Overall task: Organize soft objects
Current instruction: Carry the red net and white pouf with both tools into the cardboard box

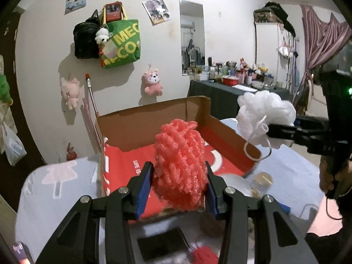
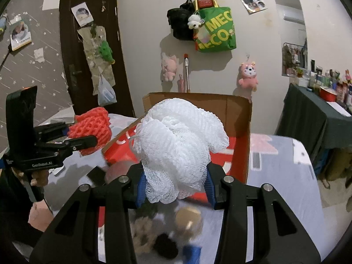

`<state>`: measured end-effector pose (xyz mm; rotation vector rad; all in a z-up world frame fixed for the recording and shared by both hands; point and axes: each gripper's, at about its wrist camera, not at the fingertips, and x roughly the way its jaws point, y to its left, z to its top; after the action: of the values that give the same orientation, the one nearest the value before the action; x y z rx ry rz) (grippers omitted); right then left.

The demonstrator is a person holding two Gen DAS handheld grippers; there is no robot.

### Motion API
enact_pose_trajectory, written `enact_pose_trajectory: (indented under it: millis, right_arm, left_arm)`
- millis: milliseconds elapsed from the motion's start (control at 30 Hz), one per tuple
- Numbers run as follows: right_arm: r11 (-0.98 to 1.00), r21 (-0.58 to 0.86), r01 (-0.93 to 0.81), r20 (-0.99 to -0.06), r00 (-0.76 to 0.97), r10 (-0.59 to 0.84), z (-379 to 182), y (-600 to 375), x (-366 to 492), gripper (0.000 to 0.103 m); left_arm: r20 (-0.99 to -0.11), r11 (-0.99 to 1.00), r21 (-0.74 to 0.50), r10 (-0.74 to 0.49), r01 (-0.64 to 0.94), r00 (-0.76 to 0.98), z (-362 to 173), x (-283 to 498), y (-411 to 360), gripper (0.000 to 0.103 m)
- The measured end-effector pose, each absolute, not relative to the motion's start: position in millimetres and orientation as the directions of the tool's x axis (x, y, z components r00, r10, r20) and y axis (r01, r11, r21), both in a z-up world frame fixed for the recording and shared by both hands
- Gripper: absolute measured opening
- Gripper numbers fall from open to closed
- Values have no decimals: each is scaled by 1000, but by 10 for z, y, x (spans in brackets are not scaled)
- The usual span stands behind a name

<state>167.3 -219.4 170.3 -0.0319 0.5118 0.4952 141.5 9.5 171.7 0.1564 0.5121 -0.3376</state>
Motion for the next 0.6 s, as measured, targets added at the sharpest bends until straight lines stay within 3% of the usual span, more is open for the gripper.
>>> enact_pose_trajectory:
  millis: [600]
  right_arm:
    - [929,56,-366,-690,659,301,1398,-1919,3361,41]
  left_arm:
    - [-698,925,138,-163,354,697,1412,2994,-296,47]
